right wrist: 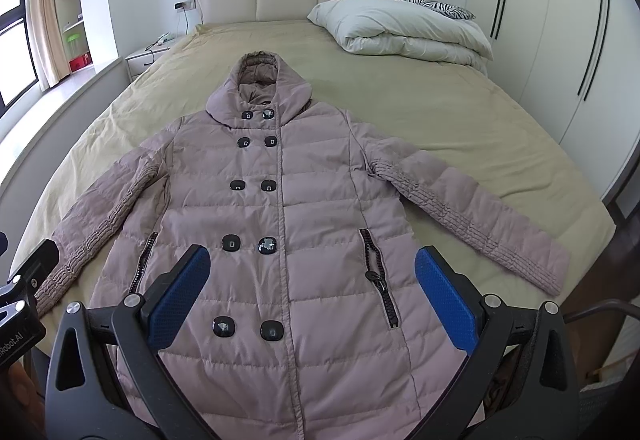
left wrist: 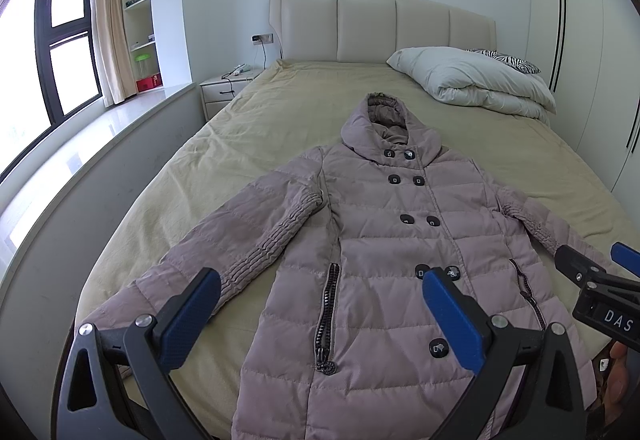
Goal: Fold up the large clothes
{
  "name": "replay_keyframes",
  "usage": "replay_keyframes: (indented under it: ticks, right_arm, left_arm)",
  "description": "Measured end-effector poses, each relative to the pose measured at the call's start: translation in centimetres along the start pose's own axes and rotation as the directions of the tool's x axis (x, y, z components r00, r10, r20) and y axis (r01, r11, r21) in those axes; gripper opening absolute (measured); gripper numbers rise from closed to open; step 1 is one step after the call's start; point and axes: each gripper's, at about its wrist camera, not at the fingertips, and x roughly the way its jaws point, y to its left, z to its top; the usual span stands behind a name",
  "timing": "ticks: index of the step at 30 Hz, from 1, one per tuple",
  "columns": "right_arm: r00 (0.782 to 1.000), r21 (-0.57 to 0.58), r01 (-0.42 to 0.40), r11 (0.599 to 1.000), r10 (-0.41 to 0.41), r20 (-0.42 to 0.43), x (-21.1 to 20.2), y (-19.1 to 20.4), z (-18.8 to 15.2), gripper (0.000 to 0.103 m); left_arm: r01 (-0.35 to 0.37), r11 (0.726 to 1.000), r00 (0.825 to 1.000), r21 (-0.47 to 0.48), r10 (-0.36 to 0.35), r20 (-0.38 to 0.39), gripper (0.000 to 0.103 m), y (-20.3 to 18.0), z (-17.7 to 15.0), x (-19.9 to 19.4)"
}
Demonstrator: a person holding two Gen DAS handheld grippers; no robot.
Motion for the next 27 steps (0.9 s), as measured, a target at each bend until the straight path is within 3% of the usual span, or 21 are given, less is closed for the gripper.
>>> replay_keyframes:
  ticks: [27]
  right_arm:
    - [1.000, -0.002, -0.002, 1.000, 0.002, -0.009, 0.28, 0.23, -0.48, 0.103]
  left_arm:
    - [-0.002, 1.000, 1.000, 0.004, 0.002, -0.003, 0.103, -0.13, -0.26, 0.31]
